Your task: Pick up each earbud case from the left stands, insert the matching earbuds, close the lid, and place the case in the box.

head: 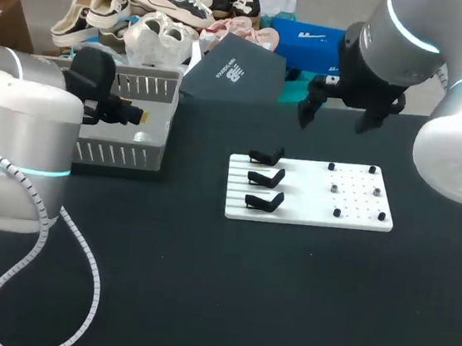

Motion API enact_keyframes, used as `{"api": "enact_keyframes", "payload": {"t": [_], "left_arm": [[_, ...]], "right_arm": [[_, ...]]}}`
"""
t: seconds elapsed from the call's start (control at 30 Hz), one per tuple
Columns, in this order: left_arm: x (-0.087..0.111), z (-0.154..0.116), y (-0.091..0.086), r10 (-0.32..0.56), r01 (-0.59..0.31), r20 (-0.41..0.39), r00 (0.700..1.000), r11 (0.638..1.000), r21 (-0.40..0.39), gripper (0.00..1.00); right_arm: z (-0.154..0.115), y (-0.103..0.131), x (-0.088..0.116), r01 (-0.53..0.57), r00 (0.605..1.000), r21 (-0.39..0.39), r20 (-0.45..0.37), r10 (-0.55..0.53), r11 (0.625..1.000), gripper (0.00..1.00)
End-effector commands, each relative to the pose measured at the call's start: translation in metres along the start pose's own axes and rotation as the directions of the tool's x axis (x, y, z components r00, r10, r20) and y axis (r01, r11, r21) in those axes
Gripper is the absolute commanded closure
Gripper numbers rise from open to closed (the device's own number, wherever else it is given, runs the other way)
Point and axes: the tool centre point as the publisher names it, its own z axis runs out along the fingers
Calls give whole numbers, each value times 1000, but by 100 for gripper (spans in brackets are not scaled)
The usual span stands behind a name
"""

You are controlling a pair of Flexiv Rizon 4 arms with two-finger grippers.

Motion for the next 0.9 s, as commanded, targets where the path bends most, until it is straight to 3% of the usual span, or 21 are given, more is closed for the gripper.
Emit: {"api": "enact_keyframes", "payload": {"t": [0.03,0.23,0.4,0.5,0.8,0.9], "left_arm": [[-4,0,-7,6,-3,24,1000,991,-132,0],[-32,-16,-37,83,-73,81,993,990,-121,0],[-60,-17,-84,183,-187,154,971,982,16,0],[-70,-16,-108,198,-215,177,964,973,80,0],[-75,-15,-157,192,-232,181,964,945,230,0],[-74,-16,-167,191,-229,175,966,945,233,0]], "right_arm": [[-1,0,4,-4,1000,5,12,4,1000,0],[-1,0,4,-4,1000,5,12,4,1000,0],[-1,0,4,-4,1000,5,12,4,1000,0],[-1,0,4,-4,1000,5,12,4,1000,0],[-1,0,4,-4,1000,5,12,4,1000,0],[-1,0,4,-4,1000,5,12,4,1000,0]]}}
